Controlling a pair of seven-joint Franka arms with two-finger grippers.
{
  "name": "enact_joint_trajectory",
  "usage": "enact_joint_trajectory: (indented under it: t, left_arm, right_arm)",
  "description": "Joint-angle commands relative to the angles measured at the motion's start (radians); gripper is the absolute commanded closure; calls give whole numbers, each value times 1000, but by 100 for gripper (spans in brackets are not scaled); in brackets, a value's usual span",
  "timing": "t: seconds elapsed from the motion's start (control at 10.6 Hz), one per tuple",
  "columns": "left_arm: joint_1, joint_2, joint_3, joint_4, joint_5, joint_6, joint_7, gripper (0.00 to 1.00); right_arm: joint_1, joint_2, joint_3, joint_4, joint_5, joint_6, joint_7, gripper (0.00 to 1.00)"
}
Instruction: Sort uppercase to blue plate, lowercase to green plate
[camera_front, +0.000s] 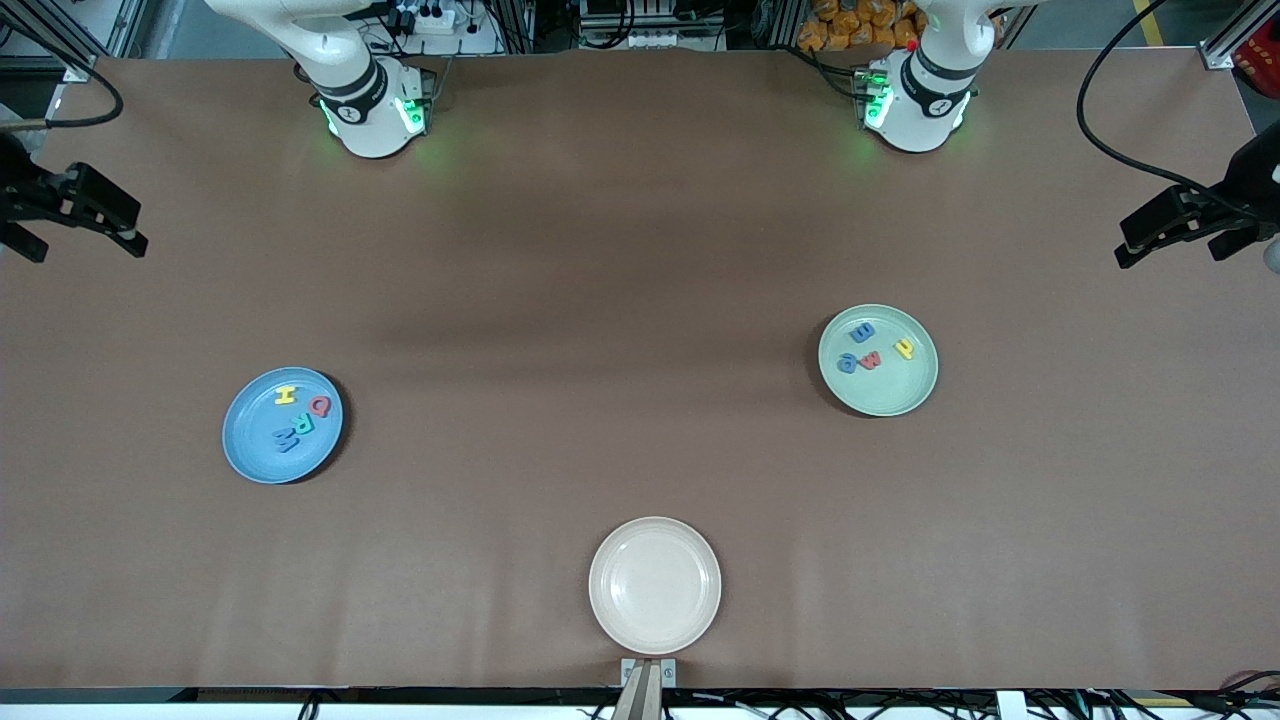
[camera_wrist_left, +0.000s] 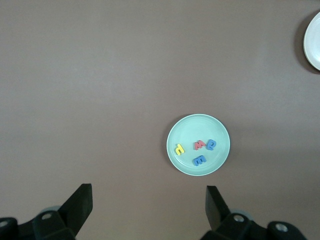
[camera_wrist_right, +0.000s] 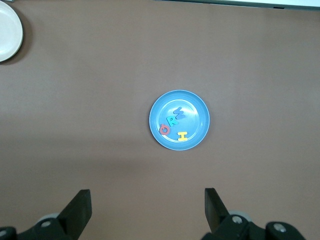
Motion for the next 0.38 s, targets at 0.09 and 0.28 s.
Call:
enact_joint_trajectory:
  t: [0.09, 0.28]
  left_arm:
    - [4, -5, 1, 11, -14, -18, 19, 0]
    - [4, -5, 1, 11, -14, -17, 19, 0]
  right_arm:
    - [-36, 17, -11, 33, 116, -39, 1, 0]
    - [-45, 19, -14, 33, 120, -36, -1, 0]
